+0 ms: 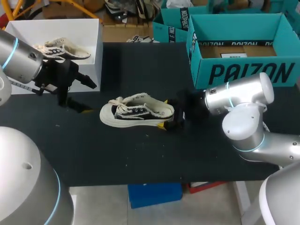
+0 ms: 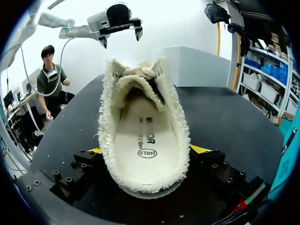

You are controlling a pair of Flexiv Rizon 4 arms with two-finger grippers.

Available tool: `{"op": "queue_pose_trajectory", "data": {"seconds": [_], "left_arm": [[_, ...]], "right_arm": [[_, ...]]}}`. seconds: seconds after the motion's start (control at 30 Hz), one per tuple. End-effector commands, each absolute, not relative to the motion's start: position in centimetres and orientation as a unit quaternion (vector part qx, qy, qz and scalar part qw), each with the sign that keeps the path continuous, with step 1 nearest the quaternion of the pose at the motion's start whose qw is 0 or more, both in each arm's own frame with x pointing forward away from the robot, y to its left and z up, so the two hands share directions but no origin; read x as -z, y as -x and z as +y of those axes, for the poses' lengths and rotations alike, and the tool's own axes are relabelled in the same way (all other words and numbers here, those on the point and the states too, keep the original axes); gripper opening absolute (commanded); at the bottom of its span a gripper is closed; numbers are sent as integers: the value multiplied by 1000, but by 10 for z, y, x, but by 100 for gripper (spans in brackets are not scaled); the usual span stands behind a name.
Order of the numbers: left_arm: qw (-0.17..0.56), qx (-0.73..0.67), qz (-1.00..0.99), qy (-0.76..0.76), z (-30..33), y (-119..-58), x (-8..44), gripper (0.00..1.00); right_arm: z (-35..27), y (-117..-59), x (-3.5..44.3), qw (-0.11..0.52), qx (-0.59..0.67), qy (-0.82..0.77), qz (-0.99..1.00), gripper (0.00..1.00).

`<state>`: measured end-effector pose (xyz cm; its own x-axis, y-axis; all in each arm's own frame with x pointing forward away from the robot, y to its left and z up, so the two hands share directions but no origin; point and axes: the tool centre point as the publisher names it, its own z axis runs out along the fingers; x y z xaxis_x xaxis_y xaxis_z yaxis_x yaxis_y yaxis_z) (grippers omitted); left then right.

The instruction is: Take the shoe out of the shoebox, open the shoe tongue, remove and reinsert the insole, then place the shoe into the shoebox

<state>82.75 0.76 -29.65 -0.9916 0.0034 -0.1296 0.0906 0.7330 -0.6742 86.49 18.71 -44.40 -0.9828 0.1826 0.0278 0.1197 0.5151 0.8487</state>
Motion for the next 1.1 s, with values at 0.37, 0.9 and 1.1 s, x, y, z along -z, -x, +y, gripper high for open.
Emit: {"op": "queue_pose_trajectory", "data": {"seconds": [0.37, 0.9, 1.1], "left_arm": [[63, 365, 929, -26, 8, -826, 298, 100], [21, 194, 956, 218, -44, -808, 286, 100], [21, 205, 953, 221, -55, -801, 279, 100]], "right_arm": [[191, -871, 446, 42, -503, -79, 860, 0], [191, -871, 446, 42, -503, -79, 860, 0], [191, -871, 446, 42, -503, -79, 860, 0]]}}
